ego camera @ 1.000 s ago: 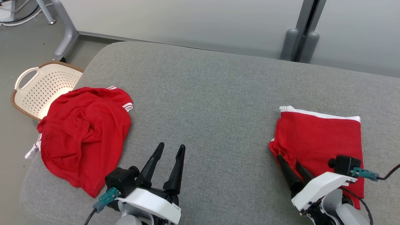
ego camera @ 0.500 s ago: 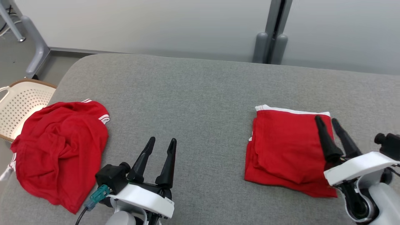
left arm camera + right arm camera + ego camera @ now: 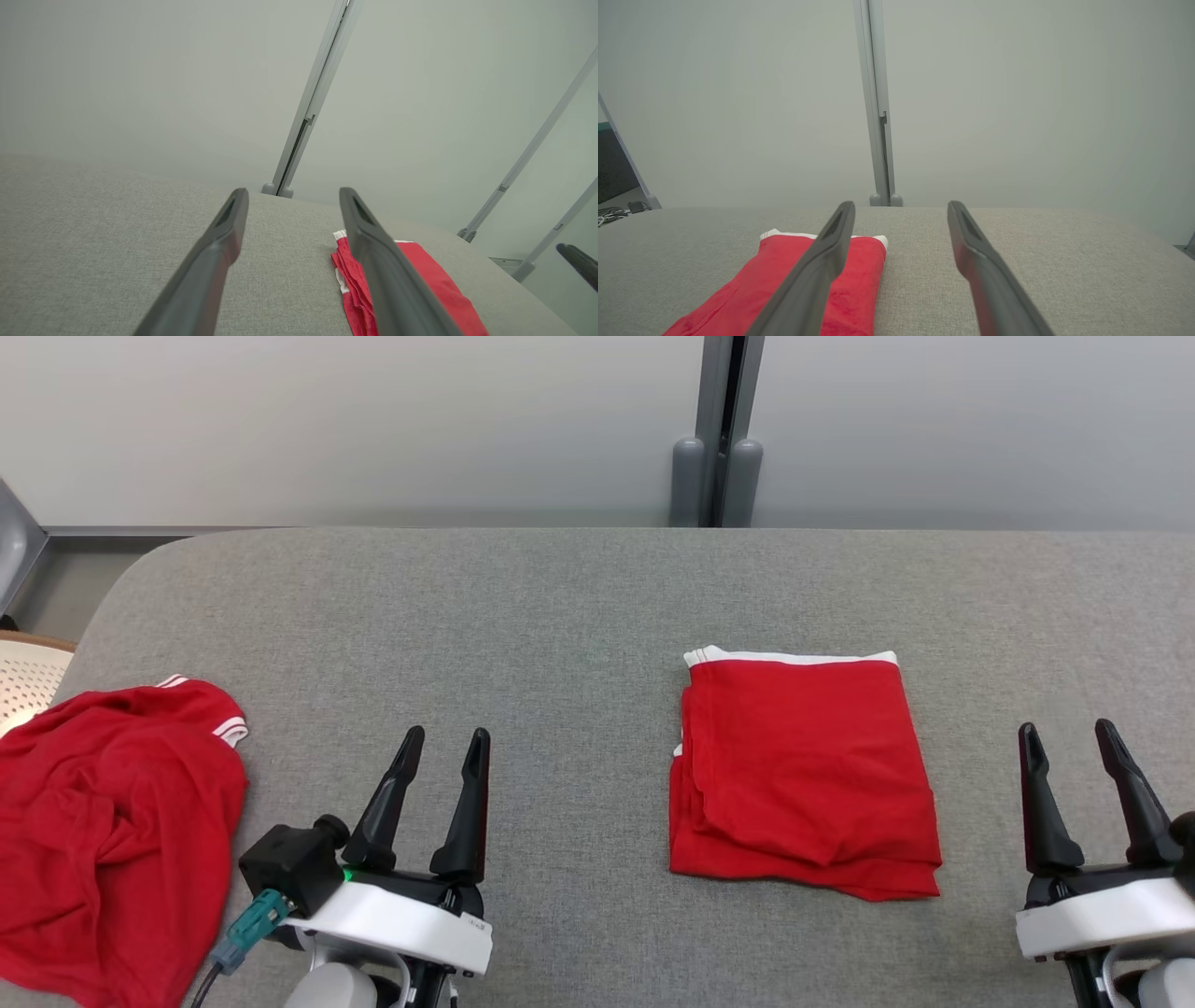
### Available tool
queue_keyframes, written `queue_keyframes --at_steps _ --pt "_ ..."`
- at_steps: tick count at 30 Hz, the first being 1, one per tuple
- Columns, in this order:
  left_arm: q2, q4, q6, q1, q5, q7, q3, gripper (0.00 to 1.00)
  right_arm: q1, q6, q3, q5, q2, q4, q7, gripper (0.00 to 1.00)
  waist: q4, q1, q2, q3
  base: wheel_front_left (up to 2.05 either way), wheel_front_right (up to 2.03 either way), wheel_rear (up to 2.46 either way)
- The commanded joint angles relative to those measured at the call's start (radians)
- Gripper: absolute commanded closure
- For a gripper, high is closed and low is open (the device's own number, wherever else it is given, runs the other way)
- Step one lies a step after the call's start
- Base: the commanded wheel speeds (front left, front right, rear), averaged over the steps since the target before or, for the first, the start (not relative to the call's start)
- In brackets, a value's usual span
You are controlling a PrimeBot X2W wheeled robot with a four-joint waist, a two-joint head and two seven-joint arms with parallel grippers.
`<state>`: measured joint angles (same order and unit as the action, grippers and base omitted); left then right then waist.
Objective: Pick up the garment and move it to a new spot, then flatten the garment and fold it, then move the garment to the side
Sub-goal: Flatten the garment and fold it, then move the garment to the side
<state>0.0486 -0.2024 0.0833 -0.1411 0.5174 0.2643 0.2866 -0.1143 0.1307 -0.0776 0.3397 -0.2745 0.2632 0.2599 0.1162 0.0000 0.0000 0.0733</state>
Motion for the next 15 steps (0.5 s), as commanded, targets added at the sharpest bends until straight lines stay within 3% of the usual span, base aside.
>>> queue_keyframes --at_steps 1,6,15 --pt "0.004 0.002 0.003 0.017 -0.014 0.0 -0.013 0.0 0.03 0.0 0.03 -0.034 0.033 -0.034 0.006 0.0 -0.011 0.0 0.0 -0.001 0.0 0.0 0.0" --pt "0.005 -0.004 0.008 0.041 -0.041 0.0 -0.025 0.0 0.08 0.0 0.051 -0.096 0.089 -0.064 0.006 0.0 -0.022 0.0 0.0 -0.005 0.0 0.0 0.0" --pt "0.004 -0.009 0.013 0.046 -0.028 0.0 -0.015 0.0 0.087 0.0 0.044 -0.111 0.101 -0.055 0.007 0.0 -0.013 0.0 0.0 -0.003 0.0 0.0 0.0"
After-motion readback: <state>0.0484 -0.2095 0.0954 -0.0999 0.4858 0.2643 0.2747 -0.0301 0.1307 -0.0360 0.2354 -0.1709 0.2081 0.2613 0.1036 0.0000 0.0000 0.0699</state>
